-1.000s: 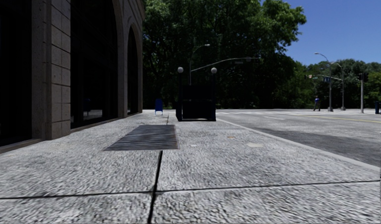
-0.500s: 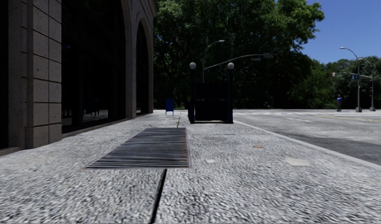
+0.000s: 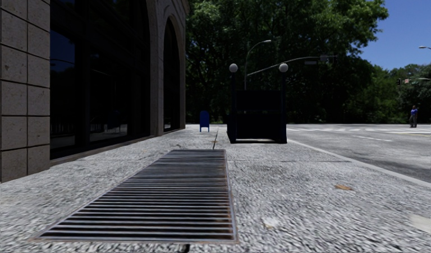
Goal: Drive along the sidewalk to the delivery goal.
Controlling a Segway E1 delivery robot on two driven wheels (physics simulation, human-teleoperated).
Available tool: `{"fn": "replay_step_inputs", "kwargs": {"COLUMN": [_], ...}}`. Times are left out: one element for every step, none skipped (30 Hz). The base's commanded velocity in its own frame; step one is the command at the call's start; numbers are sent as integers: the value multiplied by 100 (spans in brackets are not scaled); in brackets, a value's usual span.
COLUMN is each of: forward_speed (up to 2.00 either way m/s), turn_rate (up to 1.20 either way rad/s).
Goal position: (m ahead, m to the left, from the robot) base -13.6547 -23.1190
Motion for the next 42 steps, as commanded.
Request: {"fn": "replay_step_inputs", "kwargs": {"forward_speed": [200,200,200,200,200,200,200,200,200,200,200,200,200,200,200,200,200,200,200,200,200,200,200,200,200,200,200,200,200,200,200,200,200,200,200,200,200,200,200,200,200,200], "turn_rate": [27,27,27,27,27,27,27,27,27,27,27,27,27,27,27,27,27,27,27,27,27,27,27,27,27,27,27,27,27,27,27,27,27,27,27,27,27,27,27,27,27,27]}}
